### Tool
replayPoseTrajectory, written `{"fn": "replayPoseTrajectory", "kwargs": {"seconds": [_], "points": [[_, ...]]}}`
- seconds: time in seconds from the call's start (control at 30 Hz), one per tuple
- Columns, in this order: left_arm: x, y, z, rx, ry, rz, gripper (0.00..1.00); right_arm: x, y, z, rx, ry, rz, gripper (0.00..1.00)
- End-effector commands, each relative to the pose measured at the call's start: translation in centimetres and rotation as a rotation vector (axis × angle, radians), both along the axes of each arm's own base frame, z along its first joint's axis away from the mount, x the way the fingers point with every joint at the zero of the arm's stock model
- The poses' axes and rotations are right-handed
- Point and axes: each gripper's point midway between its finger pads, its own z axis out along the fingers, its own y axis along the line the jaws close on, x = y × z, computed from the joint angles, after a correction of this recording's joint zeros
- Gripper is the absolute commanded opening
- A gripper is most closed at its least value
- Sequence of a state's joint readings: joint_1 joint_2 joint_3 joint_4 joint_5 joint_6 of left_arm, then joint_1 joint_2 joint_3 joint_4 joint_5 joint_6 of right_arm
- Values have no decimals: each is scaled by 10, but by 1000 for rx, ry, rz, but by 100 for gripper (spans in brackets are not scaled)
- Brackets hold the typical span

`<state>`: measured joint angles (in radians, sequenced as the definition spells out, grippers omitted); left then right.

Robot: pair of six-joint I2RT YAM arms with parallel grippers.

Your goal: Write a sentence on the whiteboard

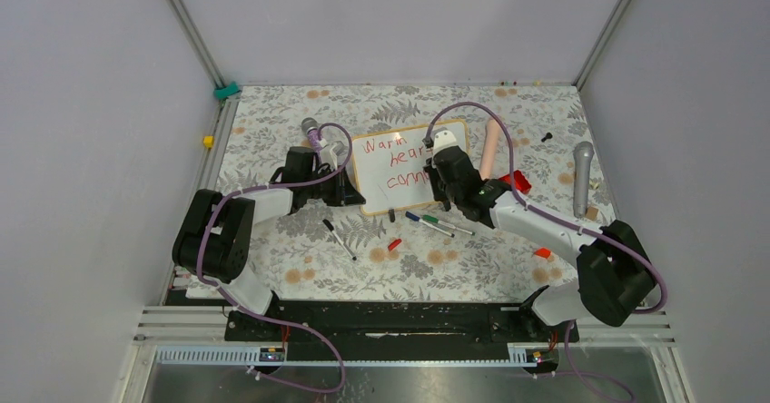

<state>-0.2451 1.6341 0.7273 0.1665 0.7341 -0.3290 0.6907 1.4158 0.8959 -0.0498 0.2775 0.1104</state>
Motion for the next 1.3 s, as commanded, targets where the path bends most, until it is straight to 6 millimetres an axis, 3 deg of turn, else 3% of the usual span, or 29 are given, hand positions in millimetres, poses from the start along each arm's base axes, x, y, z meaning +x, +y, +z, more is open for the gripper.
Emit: {"fn": "replayPoseTrajectory", "kwargs": {"seconds": [0.0, 0.3, 0.43, 0.57, 0.87, 1.27], "points": [[18, 3, 7, 16, -53, 27, 1, 4, -16, 9, -28, -33, -57, 0], [19, 3, 7, 15, -53, 28, 1, 5, -14, 24, 11, -75, -59, 0], [19, 3, 7, 15, -55, 27, 1, 4, -10, 41, 80, -132, -43, 0], [19, 3, 7, 15, -54, 29, 1, 7, -19, 49, 54, -165, -74, 0], [18, 3, 7, 15, -52, 28, 1, 16, -29, 42, -21, -154, -134, 0], [18, 3, 7, 15, -52, 27, 1, 23, -23, 43, -16, -158, -130, 0]]}}
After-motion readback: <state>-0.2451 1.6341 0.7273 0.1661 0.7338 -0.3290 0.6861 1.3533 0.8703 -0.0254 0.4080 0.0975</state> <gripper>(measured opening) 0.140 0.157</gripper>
